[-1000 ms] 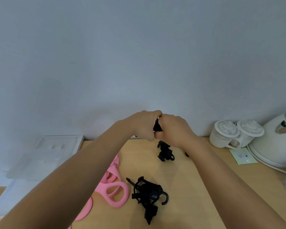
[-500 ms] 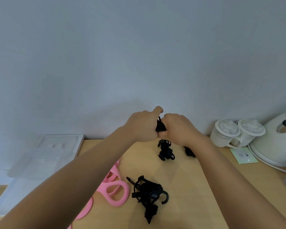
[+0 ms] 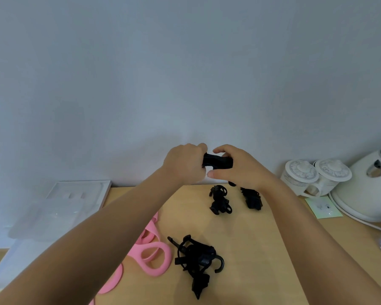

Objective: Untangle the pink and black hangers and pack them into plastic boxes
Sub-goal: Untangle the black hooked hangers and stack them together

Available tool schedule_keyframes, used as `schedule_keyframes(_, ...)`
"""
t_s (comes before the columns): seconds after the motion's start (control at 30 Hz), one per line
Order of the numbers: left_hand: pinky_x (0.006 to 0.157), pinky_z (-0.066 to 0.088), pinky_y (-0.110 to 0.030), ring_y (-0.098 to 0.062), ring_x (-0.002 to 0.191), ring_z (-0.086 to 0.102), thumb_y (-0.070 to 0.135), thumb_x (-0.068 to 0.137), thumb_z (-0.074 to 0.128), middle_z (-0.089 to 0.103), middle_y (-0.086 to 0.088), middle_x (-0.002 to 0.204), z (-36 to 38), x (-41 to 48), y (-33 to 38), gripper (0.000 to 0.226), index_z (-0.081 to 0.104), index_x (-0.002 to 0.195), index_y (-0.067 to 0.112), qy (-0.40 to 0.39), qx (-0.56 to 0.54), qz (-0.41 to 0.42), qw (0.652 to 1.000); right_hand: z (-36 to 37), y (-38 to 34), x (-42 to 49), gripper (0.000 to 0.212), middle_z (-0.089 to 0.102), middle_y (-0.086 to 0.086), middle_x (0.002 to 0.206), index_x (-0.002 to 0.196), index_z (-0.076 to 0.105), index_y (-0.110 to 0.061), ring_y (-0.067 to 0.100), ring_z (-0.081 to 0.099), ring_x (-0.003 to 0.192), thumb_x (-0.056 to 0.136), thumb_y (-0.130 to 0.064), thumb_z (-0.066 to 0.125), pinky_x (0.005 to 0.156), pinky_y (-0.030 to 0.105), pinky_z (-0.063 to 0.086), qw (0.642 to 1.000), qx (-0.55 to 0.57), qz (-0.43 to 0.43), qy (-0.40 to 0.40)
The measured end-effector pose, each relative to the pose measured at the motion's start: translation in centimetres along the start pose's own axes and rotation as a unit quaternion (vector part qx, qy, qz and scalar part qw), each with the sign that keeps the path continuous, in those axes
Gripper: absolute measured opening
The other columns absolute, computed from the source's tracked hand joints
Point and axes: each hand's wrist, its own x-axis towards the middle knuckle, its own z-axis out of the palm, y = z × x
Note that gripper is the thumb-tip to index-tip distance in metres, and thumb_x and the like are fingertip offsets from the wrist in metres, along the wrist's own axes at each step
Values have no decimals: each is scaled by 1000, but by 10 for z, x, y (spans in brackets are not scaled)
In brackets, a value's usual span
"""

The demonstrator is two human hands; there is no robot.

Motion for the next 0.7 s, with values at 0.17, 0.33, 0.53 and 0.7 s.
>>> schedule_keyframes(0.17, 47, 22, -27, -27, 67, 44, 15, 84, 49, 36, 3, 62, 0, 3, -13, 12, 38, 85, 13, 3, -49, -52, 997, -4, 13, -7, 18, 65, -3, 102, 101, 63, -21, 12, 61, 95, 91, -12, 52, 88, 25, 45, 973, 209, -4, 97)
schedule_keyframes(0.33, 58, 29, -28, -28, 69, 44, 16, 85, 49, 36, 3, 62, 0, 2, -20, 13, 36, 86, 14, 22, -69, -66, 995, -6, 21, -4, 17, 63, 6, 110, 102, 64, -12, 22, 59, 109, 92, -17, 50, 90, 35, 50, 903, 384, 92, 170)
schedule_keyframes(0.53, 58, 29, -28, -28, 69, 45, 16, 85, 48, 47, 0, 72, 4, -3, -24, 10, 39, 89, 14, 45, -43, -61, 996, -3, 17, -5, 13, 66, 5, 92, 100, 62, -14, 19, 64, 82, 91, -23, 56, 71, 30, 52, 876, 451, 101, 134)
schedule_keyframes(0.7, 59, 28, -29, -27, 66, 43, 17, 86, 46, 32, 6, 62, 16, -7, -24, 13, 33, 87, 14, 47, -8, -56, 997, 6, 13, 0, 30, 67, 7, 96, 111, 58, -6, 17, 66, 83, 83, -10, 68, 76, 27, 53, 902, 389, 75, 173)
